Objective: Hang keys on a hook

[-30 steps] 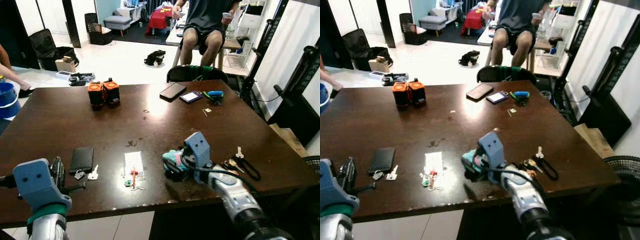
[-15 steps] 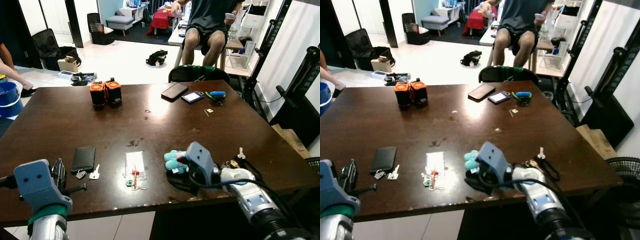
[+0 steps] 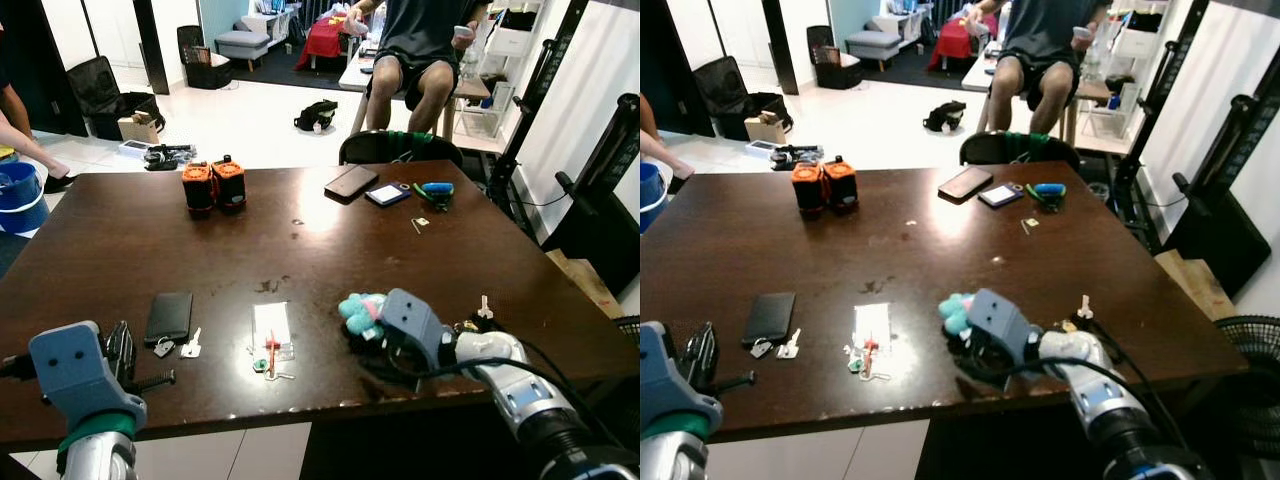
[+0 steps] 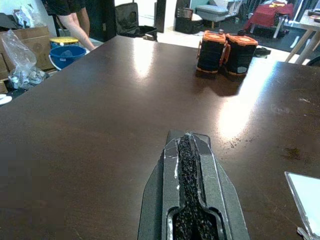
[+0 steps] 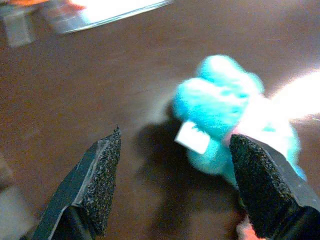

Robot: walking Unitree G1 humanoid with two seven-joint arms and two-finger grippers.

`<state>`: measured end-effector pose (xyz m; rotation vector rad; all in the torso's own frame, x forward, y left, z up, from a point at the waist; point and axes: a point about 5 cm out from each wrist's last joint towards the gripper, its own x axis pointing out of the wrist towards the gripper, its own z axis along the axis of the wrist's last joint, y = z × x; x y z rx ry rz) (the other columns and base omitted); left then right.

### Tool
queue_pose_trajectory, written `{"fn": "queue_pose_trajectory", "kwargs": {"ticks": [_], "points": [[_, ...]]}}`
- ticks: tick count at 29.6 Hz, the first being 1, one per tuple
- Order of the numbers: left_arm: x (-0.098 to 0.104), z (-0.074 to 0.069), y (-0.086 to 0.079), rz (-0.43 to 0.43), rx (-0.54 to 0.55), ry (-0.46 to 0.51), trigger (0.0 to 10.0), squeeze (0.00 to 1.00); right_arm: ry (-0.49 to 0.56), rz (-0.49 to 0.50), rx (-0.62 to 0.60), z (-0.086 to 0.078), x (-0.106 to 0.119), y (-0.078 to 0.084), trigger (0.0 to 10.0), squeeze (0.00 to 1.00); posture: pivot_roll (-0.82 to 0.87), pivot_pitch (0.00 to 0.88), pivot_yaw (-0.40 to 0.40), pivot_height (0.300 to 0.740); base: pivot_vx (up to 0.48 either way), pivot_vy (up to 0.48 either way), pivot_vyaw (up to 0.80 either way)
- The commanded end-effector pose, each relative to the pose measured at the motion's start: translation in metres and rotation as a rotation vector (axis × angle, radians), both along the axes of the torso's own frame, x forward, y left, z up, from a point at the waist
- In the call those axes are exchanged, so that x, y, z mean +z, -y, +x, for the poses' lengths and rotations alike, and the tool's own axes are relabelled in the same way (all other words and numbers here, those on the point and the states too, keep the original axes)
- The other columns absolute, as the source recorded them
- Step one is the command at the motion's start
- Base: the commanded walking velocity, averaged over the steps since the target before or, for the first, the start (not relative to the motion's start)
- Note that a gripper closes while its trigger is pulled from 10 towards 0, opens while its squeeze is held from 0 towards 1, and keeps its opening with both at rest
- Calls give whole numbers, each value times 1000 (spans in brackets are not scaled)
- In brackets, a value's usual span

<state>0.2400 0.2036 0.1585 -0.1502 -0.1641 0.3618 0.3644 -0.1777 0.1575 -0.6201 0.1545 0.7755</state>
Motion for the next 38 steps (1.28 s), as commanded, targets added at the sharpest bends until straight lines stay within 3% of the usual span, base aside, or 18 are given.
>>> {"fn": "queue_pose_trajectory", "kwargs": {"ticks": [1, 4, 5, 6, 7, 9, 16, 17, 18, 20, 21, 22, 29, 33, 38], "points": [[-1, -3, -1, -12, 8, -8, 10000, 0, 49, 37, -49, 3, 3, 1, 10000, 0, -35, 76, 69, 740, 0, 0, 0], [-1, -3, -1, -12, 8, -7, 10000, 0, 111, 96, -84, 6, 11, 0, 10000, 0, -35, 76, 69, 740, 0, 0, 0], [0, -3, -1, -11, 9, -6, 10000, 0, 214, 167, -108, 7, 22, -1, 10000, 0, -35, 76, 69, 740, 0, 0, 0], [0, -3, -1, -11, 9, -6, 10000, 0, 214, 167, -108, 7, 22, -1, 10000, 0, -35, 76, 69, 740, 0, 0, 0], [0, -3, -2, -9, 9, -6, 10000, 0, 281, 228, -119, 7, 30, -2, 10000, 0, -35, 76, 69, 740, 0, 0, 0], [0, -3, -2, -8, 8, -5, 10000, 0, 305, 260, -137, 6, 32, -1, 10000, 0, -35, 76, 69, 740, 0, 0, 0], [0, -2, -2, -5, 6, -6, 10000, 0, 239, 204, -208, 8, 17, 4, 10000, 0, -43, 74, 76, 740, 0, 0, 0], [0, -2, -2, -5, 4, -5, 10000, 0, 184, 262, -271, 10, 12, 11, 10000, 0, -41, 74, 76, 740, 0, 0, 0], [1, -2, -2, -5, 5, -5, 10000, 0, 158, 376, -436, 15, 13, 29, 9569, 0, -41, 74, 76, 740, 0, 0, 0], [1, -2, -2, -5, 5, -5, 10000, 0, 158, 376, -436, 15, 13, 29, 9569, 0, -41, 74, 76, 740, 0, 0, 0], [1, -2, -2, -6, 4, -4, 10000, 0, 141, 497, -592, 18, 15, 47, 0, 0, -41, 74, 76, 740, 0, 0, 0], [1, -2, -2, -7, 4, -4, 10000, 0, 125, 570, -697, 20, 14, 58, 0, 0, -43, 73, 78, 740, 0, 0, 0], [1, 0, -2, -9, 3, -3, 10000, 0, 82, 563, -763, 20, 6, 61, 0, 0, -46, 77, 83, 740, 0, 0, 0], [3, 1, 0, -9, -5, -2, 10000, 0, 20, 568, -756, 22, -6, 47, 0, 0, -35, 92, 90, 740, 0, 0, 0], [3, -3, -1, -5, -11, -11, 10000, 0, -14, 610, -739, 27, -4, 34, 0, 0, -21, 112, 95, 740, 0, 0, 0]]}}
